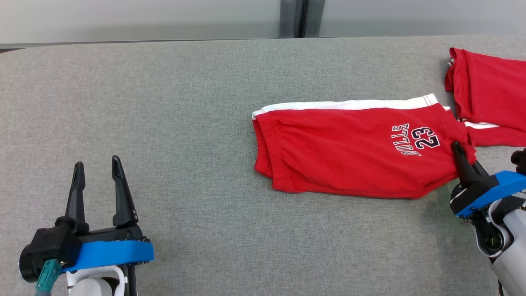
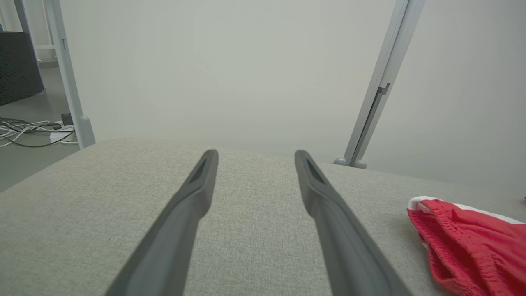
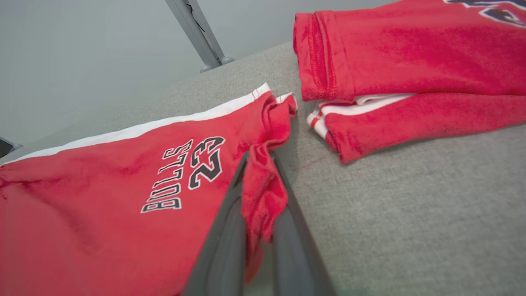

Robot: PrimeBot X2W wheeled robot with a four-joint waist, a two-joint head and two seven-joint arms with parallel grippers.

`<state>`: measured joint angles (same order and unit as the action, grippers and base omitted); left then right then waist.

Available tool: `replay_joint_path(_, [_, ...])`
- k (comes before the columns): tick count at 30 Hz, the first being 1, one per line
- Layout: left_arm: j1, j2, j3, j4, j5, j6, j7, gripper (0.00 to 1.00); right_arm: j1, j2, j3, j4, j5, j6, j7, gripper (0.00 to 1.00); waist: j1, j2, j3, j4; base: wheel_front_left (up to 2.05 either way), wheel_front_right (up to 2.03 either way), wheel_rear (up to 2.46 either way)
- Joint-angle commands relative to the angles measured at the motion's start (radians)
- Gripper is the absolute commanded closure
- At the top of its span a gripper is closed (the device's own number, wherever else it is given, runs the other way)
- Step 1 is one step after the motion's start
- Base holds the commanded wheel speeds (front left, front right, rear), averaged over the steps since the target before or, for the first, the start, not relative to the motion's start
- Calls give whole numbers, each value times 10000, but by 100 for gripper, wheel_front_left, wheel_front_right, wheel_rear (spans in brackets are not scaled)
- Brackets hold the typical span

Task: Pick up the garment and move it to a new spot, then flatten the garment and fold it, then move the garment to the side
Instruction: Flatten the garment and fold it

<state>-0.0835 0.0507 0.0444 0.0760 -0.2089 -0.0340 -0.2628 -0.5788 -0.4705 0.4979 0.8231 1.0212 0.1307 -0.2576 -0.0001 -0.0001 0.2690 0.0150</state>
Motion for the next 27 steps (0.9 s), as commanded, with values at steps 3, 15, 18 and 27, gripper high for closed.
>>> replay_joint_path(3, [-37, -7, -12, -3, 69, -21, -23, 0, 168, 78, -112, -66, -104, 3, -57, 100, 1, 1, 0, -25, 0, 0, 0])
replay_joint_path(15, [58, -7, -22, 63, 67, -75, -23, 0, -432, 560, -266, -1308, -185, 3, 18, 100, 1, 1, -220, 77, 0, 0, 0])
replay_joint_path(18, [36, -7, -55, 145, 21, -124, -23, 0, -565, 806, -117, -1816, -374, 3, 137, 100, 1, 1, -324, 189, 0, 0, 0])
replay_joint_path(27, [117, -9, -239, 160, -183, -106, -23, 0, -745, 1779, 189, -2647, -1100, 3, 715, 100, 1, 1, -448, 757, 0, 0, 0])
